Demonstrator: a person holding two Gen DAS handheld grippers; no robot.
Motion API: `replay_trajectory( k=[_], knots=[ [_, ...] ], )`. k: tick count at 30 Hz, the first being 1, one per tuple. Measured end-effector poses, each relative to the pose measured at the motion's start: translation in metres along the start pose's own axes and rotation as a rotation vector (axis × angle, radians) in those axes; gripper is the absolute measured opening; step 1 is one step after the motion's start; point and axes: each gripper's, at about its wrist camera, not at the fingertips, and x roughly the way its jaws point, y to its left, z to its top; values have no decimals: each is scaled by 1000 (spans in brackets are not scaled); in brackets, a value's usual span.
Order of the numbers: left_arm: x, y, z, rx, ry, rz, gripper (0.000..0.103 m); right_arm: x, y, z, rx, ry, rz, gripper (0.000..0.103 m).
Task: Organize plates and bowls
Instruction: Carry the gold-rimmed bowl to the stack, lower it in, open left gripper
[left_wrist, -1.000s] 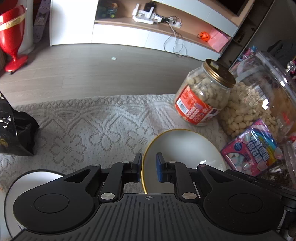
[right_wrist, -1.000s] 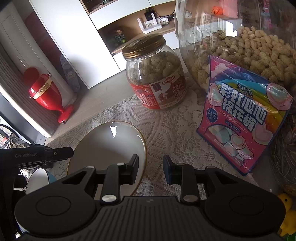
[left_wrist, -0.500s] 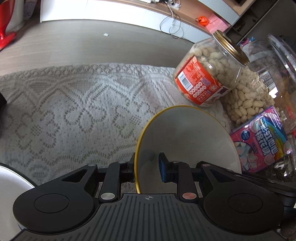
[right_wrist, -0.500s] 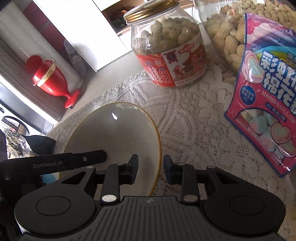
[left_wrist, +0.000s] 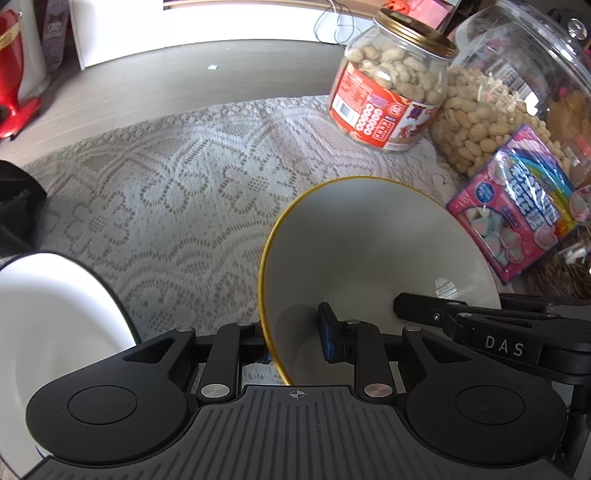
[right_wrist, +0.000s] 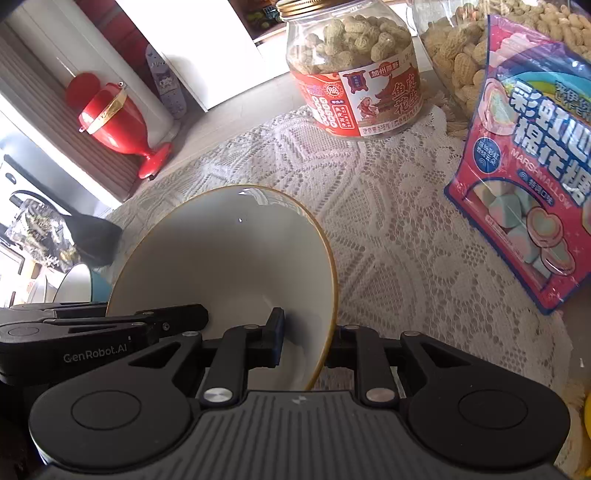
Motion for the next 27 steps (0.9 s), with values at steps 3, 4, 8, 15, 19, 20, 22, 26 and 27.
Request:
replay_trajectory(
  k=[3, 4, 8, 15, 19, 20, 22, 26, 27],
  knots=[
    [-20, -4, -24, -15, -1, -9, 26, -21, 7, -18, -40, -11, 1, 20],
    [-29, -5, -36, -26, -1, -15, 26, -30, 10, -27, -60, -20, 2, 20],
    [-58, -13, -84, -49, -40, -22, 23, -54, 19, -63, -122, -29, 21, 21],
    [-71, -21, -157, -101, -55, -4, 23, -69, 28, -117, -197, -9, 23, 22],
    [-69, -18, -177, -145, -51, -33, 23, -70, 24, -136, -206, -10, 20, 22],
    [-68, -19, -180, -146, -60, -34, 23, -70, 22, -138, -203, -18, 22, 22],
    [-68, -20, -185, -138, -77, -29, 23, -70, 21, -140, -200, -29, 25, 22],
    [-65, -17, -188, -150, -69, -60, 23, -70, 21, -143, -201, -51, 33, 24],
    [-64, -16, -189, -154, -67, -67, 23, -70, 21, -143, -200, -53, 35, 25]
  ],
)
